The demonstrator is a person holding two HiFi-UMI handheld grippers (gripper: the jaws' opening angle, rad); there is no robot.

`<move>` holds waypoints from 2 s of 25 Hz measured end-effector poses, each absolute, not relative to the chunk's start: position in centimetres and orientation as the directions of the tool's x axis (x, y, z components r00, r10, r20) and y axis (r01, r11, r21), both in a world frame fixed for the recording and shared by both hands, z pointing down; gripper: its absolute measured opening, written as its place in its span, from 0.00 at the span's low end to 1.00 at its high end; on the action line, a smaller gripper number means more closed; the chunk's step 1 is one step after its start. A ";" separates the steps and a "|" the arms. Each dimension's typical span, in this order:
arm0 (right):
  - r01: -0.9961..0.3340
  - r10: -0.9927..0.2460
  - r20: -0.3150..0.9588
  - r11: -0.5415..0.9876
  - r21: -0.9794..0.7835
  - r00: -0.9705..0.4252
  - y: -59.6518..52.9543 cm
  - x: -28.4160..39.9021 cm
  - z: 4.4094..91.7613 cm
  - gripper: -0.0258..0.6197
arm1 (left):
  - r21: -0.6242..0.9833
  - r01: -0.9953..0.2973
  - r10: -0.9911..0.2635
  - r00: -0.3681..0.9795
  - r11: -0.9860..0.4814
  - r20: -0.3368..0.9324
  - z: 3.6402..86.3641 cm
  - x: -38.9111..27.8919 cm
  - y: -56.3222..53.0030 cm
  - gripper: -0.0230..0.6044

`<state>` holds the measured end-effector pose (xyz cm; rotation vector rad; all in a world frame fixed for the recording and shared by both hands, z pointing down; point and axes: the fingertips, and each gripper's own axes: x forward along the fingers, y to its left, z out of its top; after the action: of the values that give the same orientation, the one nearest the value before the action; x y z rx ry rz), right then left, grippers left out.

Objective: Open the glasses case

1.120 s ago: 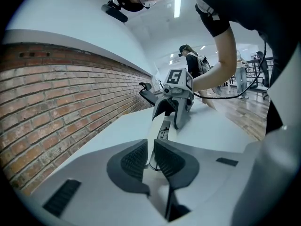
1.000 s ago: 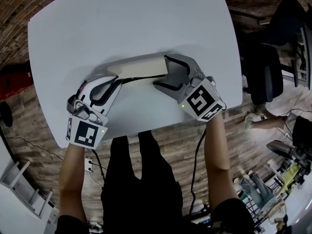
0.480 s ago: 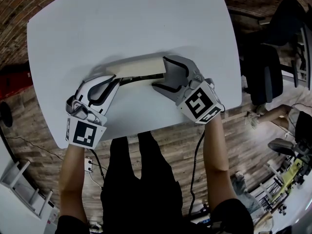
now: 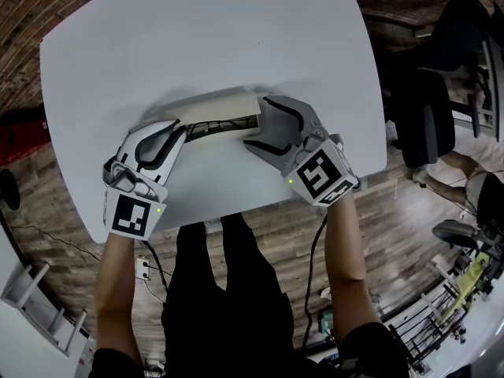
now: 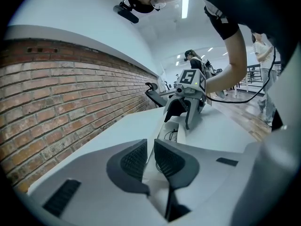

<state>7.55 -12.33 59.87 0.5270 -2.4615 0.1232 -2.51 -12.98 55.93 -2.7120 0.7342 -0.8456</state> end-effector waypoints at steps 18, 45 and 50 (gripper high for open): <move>-0.343 -0.306 0.632 0.937 0.067 -0.712 -11.5 7.3 60.4 0.56 | -0.358 -0.414 -0.545 0.689 -0.837 0.478 55.6 -2.5 -15.4 0.10; -0.346 -0.308 0.627 0.936 0.064 -0.716 -11.4 7.4 60.4 0.56 | -0.368 -0.427 -0.562 0.674 -0.826 0.479 56.1 -2.4 -18.8 0.10; -0.379 -0.335 0.612 0.923 0.061 -0.717 -11.7 7.6 60.1 0.56 | -0.358 -0.436 -0.563 0.677 -0.826 0.474 56.0 -2.5 -18.8 0.11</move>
<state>7.61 -11.67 60.08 0.5063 -2.4295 0.0900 -2.51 -18.82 56.01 -2.6751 0.8077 -0.8629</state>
